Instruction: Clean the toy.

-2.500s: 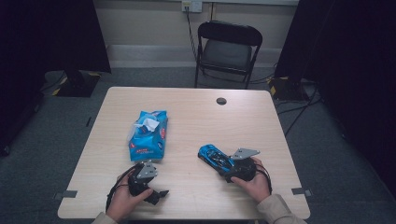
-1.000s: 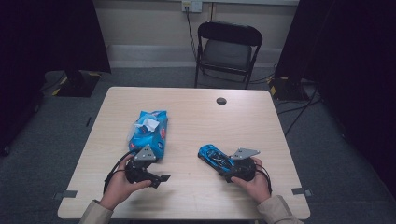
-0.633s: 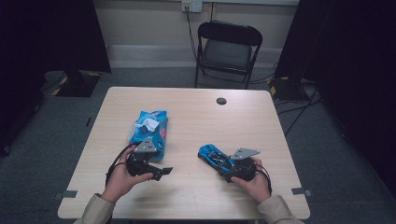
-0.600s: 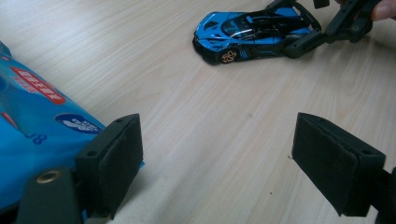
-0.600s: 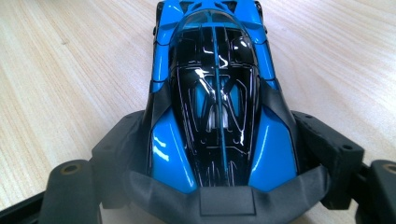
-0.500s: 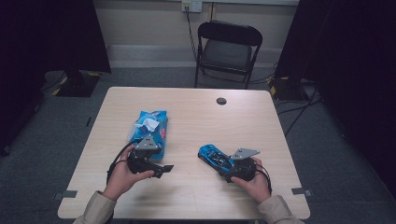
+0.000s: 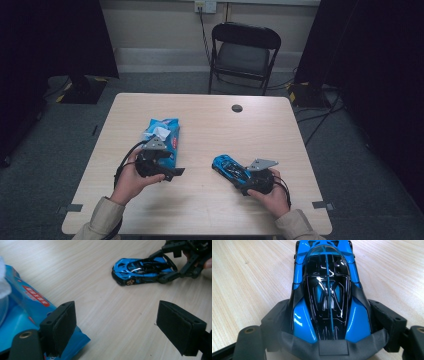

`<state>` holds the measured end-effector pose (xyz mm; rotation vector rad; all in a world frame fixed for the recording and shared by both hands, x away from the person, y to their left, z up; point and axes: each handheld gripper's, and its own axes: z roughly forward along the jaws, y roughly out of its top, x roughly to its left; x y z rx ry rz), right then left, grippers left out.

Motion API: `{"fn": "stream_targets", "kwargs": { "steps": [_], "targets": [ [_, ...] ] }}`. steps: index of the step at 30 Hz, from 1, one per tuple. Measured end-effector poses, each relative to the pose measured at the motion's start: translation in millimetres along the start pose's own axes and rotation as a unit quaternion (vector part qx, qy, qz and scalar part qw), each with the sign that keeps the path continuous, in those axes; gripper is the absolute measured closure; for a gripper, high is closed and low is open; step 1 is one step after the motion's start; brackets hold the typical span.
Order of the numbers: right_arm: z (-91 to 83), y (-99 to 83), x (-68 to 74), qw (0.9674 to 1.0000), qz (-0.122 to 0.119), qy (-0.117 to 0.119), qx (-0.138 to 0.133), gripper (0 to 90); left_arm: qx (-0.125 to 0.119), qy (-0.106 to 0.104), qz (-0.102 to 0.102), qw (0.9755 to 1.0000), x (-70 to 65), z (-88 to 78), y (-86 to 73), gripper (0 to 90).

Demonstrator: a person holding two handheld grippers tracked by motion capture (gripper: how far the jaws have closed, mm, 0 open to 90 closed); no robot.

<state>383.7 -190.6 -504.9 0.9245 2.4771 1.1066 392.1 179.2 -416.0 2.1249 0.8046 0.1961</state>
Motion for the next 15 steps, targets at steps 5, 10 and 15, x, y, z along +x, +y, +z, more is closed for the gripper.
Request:
{"fn": "stream_targets", "kwargs": {
  "steps": [5,10,15],
  "targets": [
    [0.1,0.0,0.0,1.0,0.0,0.0,0.0,23.7,-0.002,-0.001,0.002,1.0,3.4,-2.0,10.7,15.9],
    [0.0,0.0,0.0,1.0,0.0,0.0,0.0,23.7,-0.009,0.008,0.01,0.9999,7.2,-6.5,24.7,15.9],
    [0.1,0.0,0.0,1.0,0.0,0.0,0.0,23.7,-0.017,0.017,0.004,0.9997,16.4,-9.8,37.9,16.1]
  ]
}}
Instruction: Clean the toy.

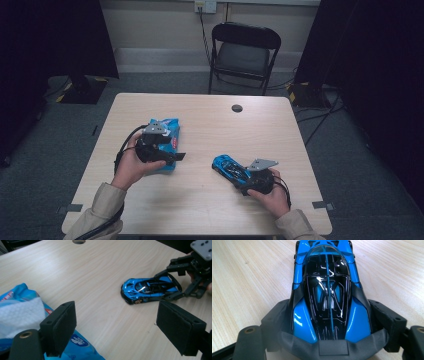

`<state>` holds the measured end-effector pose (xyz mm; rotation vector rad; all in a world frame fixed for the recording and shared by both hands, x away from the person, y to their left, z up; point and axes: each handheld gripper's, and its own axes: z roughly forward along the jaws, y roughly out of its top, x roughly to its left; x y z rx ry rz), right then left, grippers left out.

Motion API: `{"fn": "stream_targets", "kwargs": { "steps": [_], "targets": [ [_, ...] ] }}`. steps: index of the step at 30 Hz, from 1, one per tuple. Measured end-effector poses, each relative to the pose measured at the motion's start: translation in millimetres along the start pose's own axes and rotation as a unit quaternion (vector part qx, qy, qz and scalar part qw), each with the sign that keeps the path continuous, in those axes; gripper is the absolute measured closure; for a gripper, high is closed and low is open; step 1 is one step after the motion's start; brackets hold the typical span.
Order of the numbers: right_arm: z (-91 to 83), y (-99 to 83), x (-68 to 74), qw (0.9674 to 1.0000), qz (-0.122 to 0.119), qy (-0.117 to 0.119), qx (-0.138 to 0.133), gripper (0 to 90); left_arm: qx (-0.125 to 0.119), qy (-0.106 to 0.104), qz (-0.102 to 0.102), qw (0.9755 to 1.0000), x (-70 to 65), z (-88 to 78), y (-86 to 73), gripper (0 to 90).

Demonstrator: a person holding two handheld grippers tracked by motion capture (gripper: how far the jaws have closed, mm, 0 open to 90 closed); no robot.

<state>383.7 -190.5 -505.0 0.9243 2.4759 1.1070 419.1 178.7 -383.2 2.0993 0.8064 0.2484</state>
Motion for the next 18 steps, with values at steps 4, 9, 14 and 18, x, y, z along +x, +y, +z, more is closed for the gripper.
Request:
{"fn": "stream_targets", "kwargs": {
  "steps": [4,9,14,18],
  "targets": [
    [0.0,0.0,0.0,1.0,0.0,0.0,0.0,23.7,0.01,0.01,-0.001,0.9999,9.0,2.5,3.2,17.4],
    [0.0,0.0,0.0,1.0,0.0,0.0,0.0,23.7,0.008,0.021,-0.014,0.9996,22.6,6.1,7.1,19.2],
    [0.0,0.0,0.0,1.0,0.0,0.0,0.0,23.7,0.007,0.03,-0.022,0.9993,34.8,9.3,11.7,19.2],
    [0.0,0.0,0.0,1.0,0.0,0.0,0.0,23.7,0.017,0.05,-0.018,0.9984,43.3,12.2,13.3,21.4]
  ]
}}
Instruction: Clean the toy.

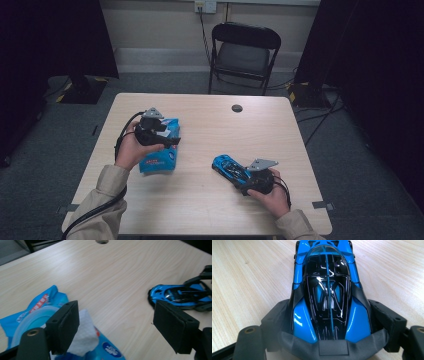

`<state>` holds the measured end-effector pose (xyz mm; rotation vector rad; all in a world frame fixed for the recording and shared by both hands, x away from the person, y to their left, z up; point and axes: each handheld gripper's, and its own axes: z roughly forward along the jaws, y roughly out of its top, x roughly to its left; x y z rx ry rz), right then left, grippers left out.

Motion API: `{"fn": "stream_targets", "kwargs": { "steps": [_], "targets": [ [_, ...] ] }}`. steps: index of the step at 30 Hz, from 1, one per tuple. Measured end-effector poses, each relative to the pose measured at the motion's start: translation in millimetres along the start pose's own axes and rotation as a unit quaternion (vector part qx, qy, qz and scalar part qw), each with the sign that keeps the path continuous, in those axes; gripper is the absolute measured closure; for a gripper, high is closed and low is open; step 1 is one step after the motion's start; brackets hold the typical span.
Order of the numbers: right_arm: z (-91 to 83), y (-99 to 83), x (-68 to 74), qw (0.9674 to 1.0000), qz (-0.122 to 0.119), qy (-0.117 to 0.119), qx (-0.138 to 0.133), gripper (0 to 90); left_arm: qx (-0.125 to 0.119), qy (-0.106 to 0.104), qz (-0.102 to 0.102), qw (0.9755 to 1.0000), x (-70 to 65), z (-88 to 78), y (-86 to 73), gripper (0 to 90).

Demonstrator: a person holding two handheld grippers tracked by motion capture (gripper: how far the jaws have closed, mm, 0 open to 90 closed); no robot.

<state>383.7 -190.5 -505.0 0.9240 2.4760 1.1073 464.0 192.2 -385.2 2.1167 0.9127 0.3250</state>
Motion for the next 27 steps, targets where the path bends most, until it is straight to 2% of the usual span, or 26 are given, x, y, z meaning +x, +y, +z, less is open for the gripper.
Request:
{"fn": "stream_targets", "kwargs": {
  "steps": [2,5,9,11,12,14,16,18,20,22,24,26,27],
  "targets": [
    [-0.1,0.0,0.0,1.0,0.0,0.0,0.0,23.7,0.0,0.007,-0.001,1.0,3.1,1.2,1.0,21.9],
    [0.0,0.0,0.0,1.0,0.0,0.0,0.0,23.7,0.014,0.016,0.003,0.9998,5.5,2.8,2.9,23.7],
    [-0.1,0.0,0.0,1.0,0.0,0.0,0.0,23.7,0.023,0.024,-0.004,0.9994,8.4,4.9,2.2,28.2],
    [0.0,0.0,0.0,1.0,0.0,0.0,0.0,23.7,0.028,0.024,0.0,0.9993,10.2,5.2,0.6,34.5],
    [0.0,0.0,0.0,1.0,0.0,0.0,0.0,23.7,0.026,0.029,-0.002,0.9992,11.5,5.6,-0.4,35.6],
    [0.0,0.0,0.0,1.0,0.0,0.0,0.0,23.7,0.021,0.027,-0.004,0.9994,13.1,5.5,-2.0,39.4],
    [0.0,0.0,0.0,1.0,0.0,0.0,0.0,23.7,0.022,0.046,-0.003,0.9987,15.3,4.2,-3.1,41.7],
    [0.0,0.0,-0.1,1.0,0.0,0.0,0.0,23.7,0.017,0.046,-0.002,0.9988,16.9,3.2,-4.2,47.3],
    [0.0,0.0,-0.1,1.0,0.0,0.0,0.0,23.7,0.02,0.05,0.002,0.9985,16.7,2.4,-4.6,51.9],
    [0.0,0.0,-0.1,1.0,0.0,0.0,0.0,23.7,0.025,0.044,-0.002,0.9987,17.0,1.2,-5.0,56.2],
    [0.0,0.0,-0.1,1.0,0.0,0.0,0.0,23.7,0.031,0.055,0.002,0.998,16.8,0.0,-5.3,63.4],
    [0.0,0.0,-0.1,1.0,0.0,0.0,0.0,23.7,0.037,0.058,-0.011,0.9976,18.4,-1.6,-6.0,66.7],
    [0.0,0.0,0.0,1.0,0.0,0.0,0.0,23.7,0.044,0.051,-0.026,0.9974,19.8,-2.4,-6.7,74.0]
  ]
}}
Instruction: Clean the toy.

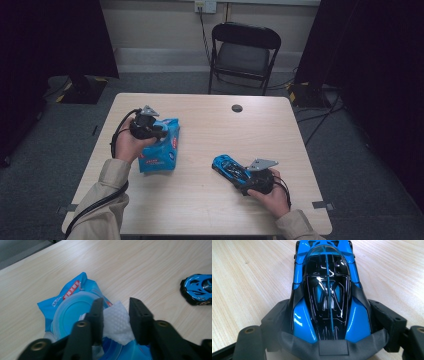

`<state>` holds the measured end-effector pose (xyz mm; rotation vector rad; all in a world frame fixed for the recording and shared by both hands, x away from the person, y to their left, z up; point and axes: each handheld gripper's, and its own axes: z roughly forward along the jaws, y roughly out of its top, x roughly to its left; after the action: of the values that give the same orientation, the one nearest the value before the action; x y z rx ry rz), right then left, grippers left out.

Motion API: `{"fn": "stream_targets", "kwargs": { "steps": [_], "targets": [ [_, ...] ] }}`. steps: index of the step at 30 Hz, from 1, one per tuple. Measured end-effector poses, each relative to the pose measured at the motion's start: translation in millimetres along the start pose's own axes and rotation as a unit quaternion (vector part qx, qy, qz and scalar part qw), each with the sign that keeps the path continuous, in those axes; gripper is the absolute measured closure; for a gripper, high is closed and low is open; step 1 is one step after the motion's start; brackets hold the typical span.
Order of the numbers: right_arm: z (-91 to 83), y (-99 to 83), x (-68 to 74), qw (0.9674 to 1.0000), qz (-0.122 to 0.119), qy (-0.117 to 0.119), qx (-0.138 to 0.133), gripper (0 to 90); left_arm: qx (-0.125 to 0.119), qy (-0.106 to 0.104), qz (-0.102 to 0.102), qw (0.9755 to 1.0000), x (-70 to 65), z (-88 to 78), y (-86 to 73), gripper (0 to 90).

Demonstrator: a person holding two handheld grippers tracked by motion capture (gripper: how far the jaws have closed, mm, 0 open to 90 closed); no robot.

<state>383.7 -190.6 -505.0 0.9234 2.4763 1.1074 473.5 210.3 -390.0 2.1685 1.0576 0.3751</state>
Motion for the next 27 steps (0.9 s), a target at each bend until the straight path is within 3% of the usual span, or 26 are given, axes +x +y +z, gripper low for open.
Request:
{"fn": "stream_targets", "kwargs": {
  "steps": [2,4,14,21,27],
  "targets": [
    [0.0,0.0,0.0,1.0,0.0,0.0,0.0,23.7,0.0,0.007,-0.009,0.9999,1.2,0.3,-0.8,83.8],
    [0.0,0.0,0.0,1.0,0.0,0.0,0.0,23.7,0.01,0.012,-0.034,0.9993,2.5,-0.8,-0.9,89.9],
    [-0.1,0.0,0.0,1.0,0.0,0.0,0.0,23.7,-0.017,-0.007,-0.063,0.9978,4.0,-17.7,14.5,90.0],
    [0.0,0.0,0.1,1.0,0.0,0.0,0.0,23.7,-0.023,-0.014,-0.052,0.9983,-0.2,-31.3,29.6,90.0],
    [0.0,0.0,0.1,1.0,0.0,0.0,0.0,23.7,-0.024,-0.008,-0.053,0.9983,1.7,-32.6,30.4,90.0]
  ]
}}
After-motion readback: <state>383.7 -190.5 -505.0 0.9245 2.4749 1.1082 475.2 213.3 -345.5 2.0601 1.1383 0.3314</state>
